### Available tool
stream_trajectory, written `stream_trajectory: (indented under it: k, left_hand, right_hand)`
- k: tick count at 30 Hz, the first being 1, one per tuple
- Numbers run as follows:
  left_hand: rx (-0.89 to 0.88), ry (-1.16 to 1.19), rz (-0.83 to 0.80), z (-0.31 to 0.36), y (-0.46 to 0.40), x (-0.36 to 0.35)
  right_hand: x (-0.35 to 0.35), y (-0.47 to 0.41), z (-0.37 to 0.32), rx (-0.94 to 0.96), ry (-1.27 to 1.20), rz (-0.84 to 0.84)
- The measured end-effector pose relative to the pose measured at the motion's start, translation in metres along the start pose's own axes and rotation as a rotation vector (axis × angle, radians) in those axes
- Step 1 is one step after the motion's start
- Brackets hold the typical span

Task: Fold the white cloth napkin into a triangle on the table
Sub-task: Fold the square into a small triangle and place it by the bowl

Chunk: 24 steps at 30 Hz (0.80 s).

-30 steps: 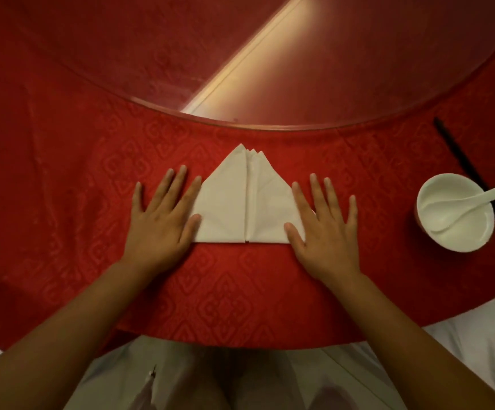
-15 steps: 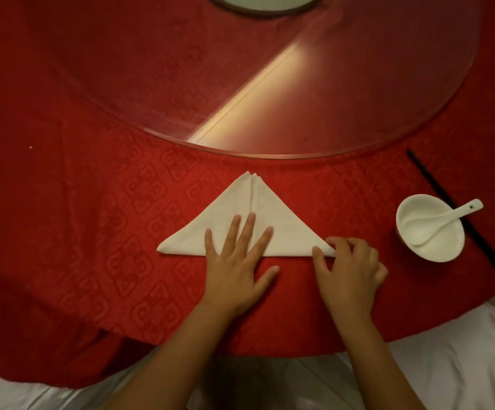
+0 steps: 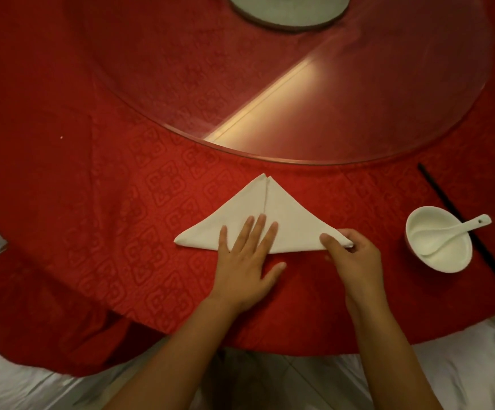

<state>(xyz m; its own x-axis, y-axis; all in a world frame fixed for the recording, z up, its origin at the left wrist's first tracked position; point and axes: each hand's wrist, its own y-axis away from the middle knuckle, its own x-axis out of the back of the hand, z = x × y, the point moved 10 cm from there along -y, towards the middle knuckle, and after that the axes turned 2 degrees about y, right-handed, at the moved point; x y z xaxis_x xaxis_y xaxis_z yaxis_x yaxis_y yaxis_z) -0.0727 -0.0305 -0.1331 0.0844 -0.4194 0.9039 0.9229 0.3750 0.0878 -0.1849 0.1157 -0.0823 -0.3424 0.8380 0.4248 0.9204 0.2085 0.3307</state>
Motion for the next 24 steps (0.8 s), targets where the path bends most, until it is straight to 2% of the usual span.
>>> stream_trajectory:
  k: [3, 6, 8, 9, 14, 19, 24]
  left_hand:
    - [0.137, 0.471, 0.098, -0.017, 0.009, 0.017]
    - [0.394, 1.13, 0.155, -0.037, 0.018, 0.029]
    - [0.555, 1.528, 0.119, -0.045, 0.02, 0.032]
    - [0.575, 1.607, 0.097, -0.048, 0.019, 0.038]
    - [0.55, 1.416, -0.004, -0.059, 0.022, 0.08]
    - [0.627, 1.335, 0.117, -0.084, 0.026, 0.095]
    - [0.589, 1.042, 0.16, -0.11, 0.026, 0.099]
  right_hand:
    - [-0.007, 0.013, -0.028, 0.101, -0.111, 0.011]
    - [-0.029, 0.025, -0.058, 0.211, -0.14, -0.03]
    - [-0.051, 0.033, -0.073, 0.261, -0.124, -0.09]
    - [-0.062, 0.037, -0.079, 0.283, -0.098, -0.111]
    - [-0.107, 0.054, -0.093, 0.388, 0.068, -0.123]
    - [-0.134, 0.065, -0.09, 0.447, 0.201, -0.195]
    - [-0.148, 0.074, -0.079, 0.489, 0.228, -0.325]
